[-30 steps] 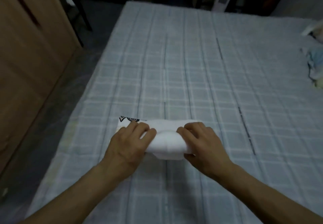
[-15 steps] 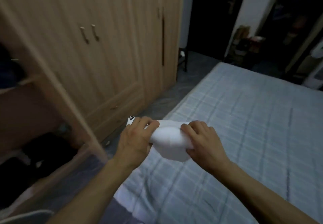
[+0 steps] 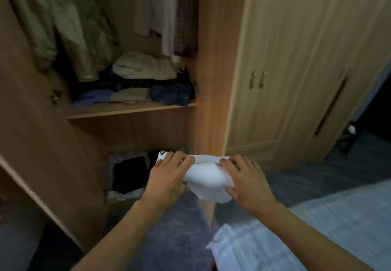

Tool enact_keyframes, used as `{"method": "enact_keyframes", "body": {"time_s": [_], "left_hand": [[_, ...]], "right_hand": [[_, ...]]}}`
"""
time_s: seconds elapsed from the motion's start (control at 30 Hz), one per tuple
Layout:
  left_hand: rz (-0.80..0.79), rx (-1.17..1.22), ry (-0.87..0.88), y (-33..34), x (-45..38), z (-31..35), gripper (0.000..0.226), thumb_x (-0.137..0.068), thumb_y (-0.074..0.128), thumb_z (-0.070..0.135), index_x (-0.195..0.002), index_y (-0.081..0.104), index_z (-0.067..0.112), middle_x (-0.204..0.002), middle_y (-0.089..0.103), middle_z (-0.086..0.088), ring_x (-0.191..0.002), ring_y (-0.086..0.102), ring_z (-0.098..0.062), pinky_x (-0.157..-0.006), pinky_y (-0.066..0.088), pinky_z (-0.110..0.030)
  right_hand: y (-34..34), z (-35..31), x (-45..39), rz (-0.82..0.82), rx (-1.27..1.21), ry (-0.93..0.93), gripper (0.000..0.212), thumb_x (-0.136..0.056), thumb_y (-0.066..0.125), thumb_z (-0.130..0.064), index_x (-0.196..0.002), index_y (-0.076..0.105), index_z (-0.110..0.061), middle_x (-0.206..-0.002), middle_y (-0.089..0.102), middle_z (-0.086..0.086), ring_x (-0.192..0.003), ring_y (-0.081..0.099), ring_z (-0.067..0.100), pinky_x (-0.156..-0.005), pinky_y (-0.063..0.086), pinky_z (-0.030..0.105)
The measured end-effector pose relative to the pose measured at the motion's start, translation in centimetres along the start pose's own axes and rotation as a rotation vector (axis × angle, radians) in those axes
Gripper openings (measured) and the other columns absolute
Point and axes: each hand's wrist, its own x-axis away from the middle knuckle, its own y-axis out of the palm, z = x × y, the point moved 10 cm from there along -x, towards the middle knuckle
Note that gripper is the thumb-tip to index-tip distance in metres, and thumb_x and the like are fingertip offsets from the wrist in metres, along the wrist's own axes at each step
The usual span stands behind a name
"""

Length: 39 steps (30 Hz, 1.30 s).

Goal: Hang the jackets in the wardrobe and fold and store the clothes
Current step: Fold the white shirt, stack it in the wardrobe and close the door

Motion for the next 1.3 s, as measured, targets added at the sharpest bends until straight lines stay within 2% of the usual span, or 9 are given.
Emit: {"method": "enact_keyframes", "body": {"time_s": [0.13,0.27,0.37,0.53,0.7,0.87,0.97,1.1,1.3], "left_hand": [[0.027,-0.016,-0.1,-1.7,2.2,-8.8,0.066,-0.055,0.088,0.017,-0.11,0.05,0.025,-0.106,0.059,-0.002,-0.089,0.06,-0.029,-0.058,0.057,-0.043],[0.052,-0.039,-0.121,-2.9,3.3,-16.5,0.071,-0.05,0.091,0.015,-0.109,0.053,0.024,-0.104,0.062,-0.001,-0.088,0.062,-0.027,-0.059,0.058,-0.04],[0.07,-0.052,-0.113,-3.3,4.1,-21.2,0.072,-0.05,0.092,0.018,-0.11,0.052,0.025,-0.103,0.064,-0.001,-0.088,0.065,-0.025,-0.061,0.059,-0.037],[0.074,-0.056,-0.132,-3.5,4.4,-27.3,0.082,-0.043,0.098,0.026,-0.111,0.052,0.026,-0.103,0.066,0.001,-0.086,0.067,-0.023,-0.064,0.06,-0.034],[0.004,-0.094,-0.103,-2.5,3.8,-30.1,0.084,-0.043,0.097,0.027,-0.114,0.052,0.025,-0.105,0.065,0.001,-0.085,0.065,-0.023,-0.059,0.061,-0.035],[-0.038,-0.059,-0.083,-0.8,2.1,-32.0,0.081,-0.045,0.095,0.024,-0.113,0.051,0.024,-0.103,0.065,0.0,-0.084,0.066,-0.022,-0.054,0.058,-0.03],[-0.074,-0.05,-0.093,0.9,0.9,-33.2,0.085,-0.043,0.097,0.028,-0.114,0.05,0.026,-0.103,0.067,0.002,-0.084,0.068,-0.02,-0.056,0.057,-0.028],[-0.144,-0.047,-0.14,4.6,-0.5,-35.2,0.08,-0.047,0.092,0.024,-0.116,0.051,0.026,-0.106,0.064,0.002,-0.086,0.066,-0.02,-0.055,0.057,-0.028],[-0.279,-0.015,-0.209,11.6,-2.2,-38.5,0.068,-0.054,0.08,0.019,-0.116,0.054,0.026,-0.107,0.06,0.004,-0.089,0.063,-0.021,-0.058,0.056,-0.033]], "right_hand": [[3.7,-6.4,-6.1,-0.013,-0.021,-0.105,0.081,-0.049,0.085,-0.023,-0.121,0.05,-0.025,-0.101,0.059,0.0,-0.086,0.061,0.023,-0.069,0.052,0.036],[7.5,-11.3,-11.5,-0.037,-0.07,-0.154,0.071,-0.061,0.078,-0.028,-0.126,0.05,-0.026,-0.11,0.058,0.0,-0.093,0.061,0.022,-0.074,0.055,0.038],[10.2,-14.2,-15.4,-0.061,-0.082,-0.202,0.071,-0.063,0.079,-0.034,-0.127,0.051,-0.027,-0.115,0.057,0.0,-0.098,0.06,0.02,-0.078,0.057,0.037],[12.9,-17.5,-20.3,-0.071,-0.077,-0.246,0.075,-0.059,0.085,-0.035,-0.126,0.054,-0.026,-0.113,0.058,0.0,-0.096,0.059,0.018,-0.075,0.057,0.032],[14.9,-18.2,-22.2,-0.092,-0.11,-0.26,0.074,-0.058,0.084,-0.032,-0.125,0.054,-0.024,-0.111,0.057,0.001,-0.093,0.059,0.018,-0.072,0.056,0.029],[18.2,-17.0,-24.6,-0.128,-0.148,-0.257,0.071,-0.061,0.079,-0.027,-0.126,0.05,-0.023,-0.111,0.055,0.003,-0.095,0.057,0.022,-0.069,0.054,0.037],[20.5,-16.0,-26.1,-0.134,-0.195,-0.258,0.07,-0.06,0.08,-0.025,-0.125,0.054,-0.022,-0.109,0.056,0.002,-0.094,0.055,0.02,-0.069,0.052,0.033],[25.0,-14.4,-27.4,-0.148,-0.292,-0.262,0.073,-0.058,0.08,-0.024,-0.125,0.052,-0.025,-0.106,0.057,0.001,-0.091,0.05,0.016,-0.067,0.048,0.029],[33.4,-11.6,-29.1,-0.26,-0.36,-0.26,0.07,-0.055,0.075,-0.024,-0.121,0.052,-0.027,-0.103,0.052,-0.002,-0.088,0.053,0.019,-0.068,0.05,0.033]]}}
